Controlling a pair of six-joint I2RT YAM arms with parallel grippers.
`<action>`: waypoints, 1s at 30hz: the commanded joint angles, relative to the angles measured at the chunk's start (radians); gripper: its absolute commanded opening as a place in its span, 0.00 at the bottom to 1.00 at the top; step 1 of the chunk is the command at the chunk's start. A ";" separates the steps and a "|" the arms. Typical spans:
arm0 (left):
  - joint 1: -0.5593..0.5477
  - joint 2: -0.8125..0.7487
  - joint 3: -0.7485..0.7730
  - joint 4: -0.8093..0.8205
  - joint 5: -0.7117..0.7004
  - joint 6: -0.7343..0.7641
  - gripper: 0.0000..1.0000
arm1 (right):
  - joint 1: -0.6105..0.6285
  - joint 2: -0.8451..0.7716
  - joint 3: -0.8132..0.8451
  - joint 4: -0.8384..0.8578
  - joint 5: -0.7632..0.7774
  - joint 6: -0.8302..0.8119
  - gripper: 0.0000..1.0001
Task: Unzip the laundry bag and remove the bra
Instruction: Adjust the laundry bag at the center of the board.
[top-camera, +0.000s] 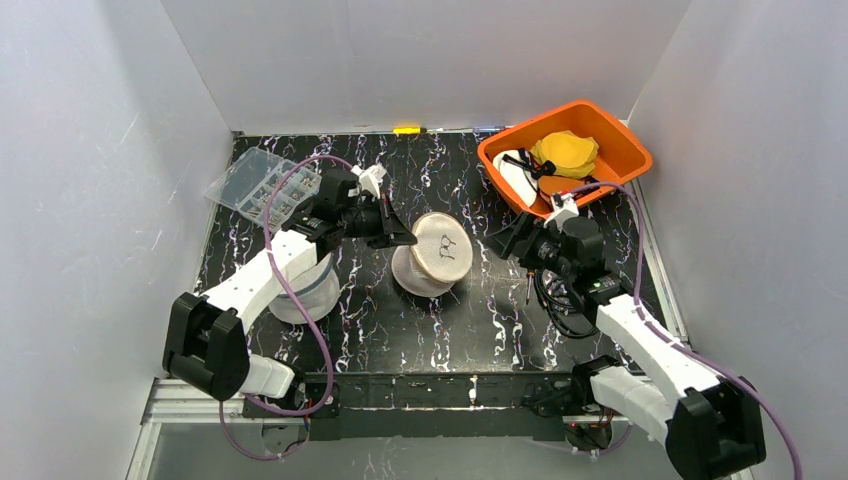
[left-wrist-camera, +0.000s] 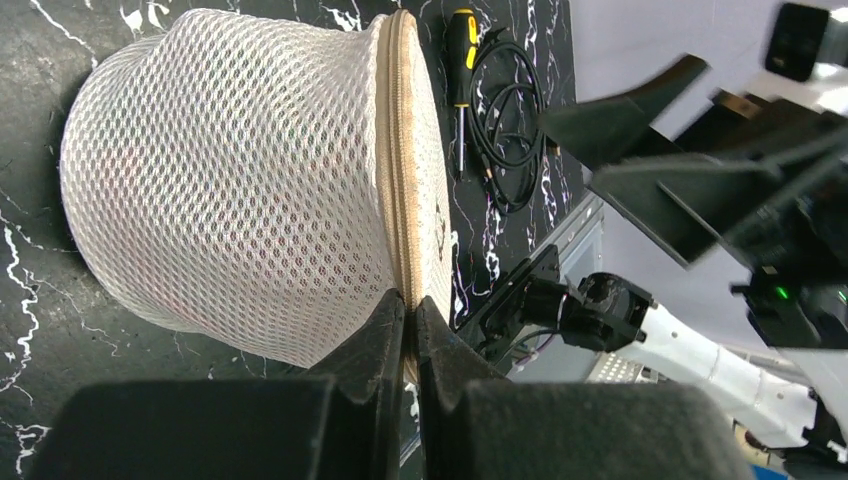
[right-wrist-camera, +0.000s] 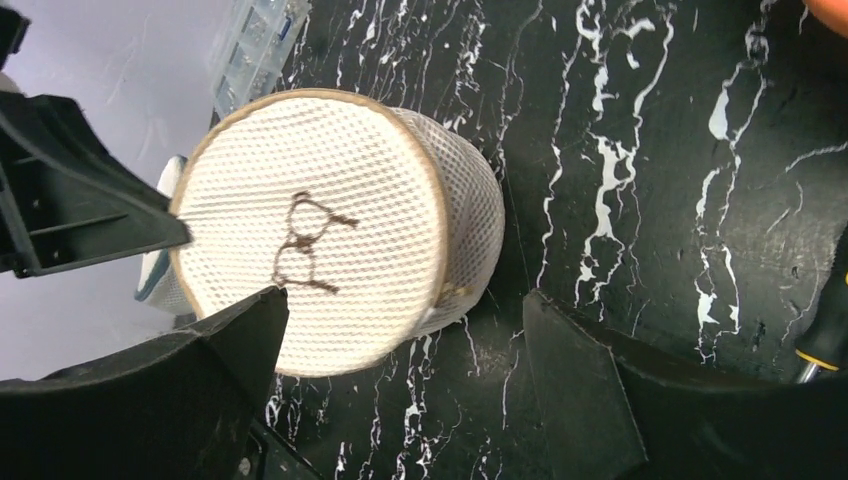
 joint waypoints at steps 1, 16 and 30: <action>0.008 -0.042 0.024 0.008 0.138 0.105 0.00 | -0.104 0.042 -0.118 0.347 -0.289 0.107 0.93; 0.003 -0.048 -0.025 0.249 0.427 0.067 0.00 | -0.118 0.072 -0.204 0.542 -0.442 0.116 0.89; -0.056 -0.069 -0.032 0.321 0.505 0.043 0.00 | -0.119 0.116 -0.271 0.690 -0.506 0.161 0.83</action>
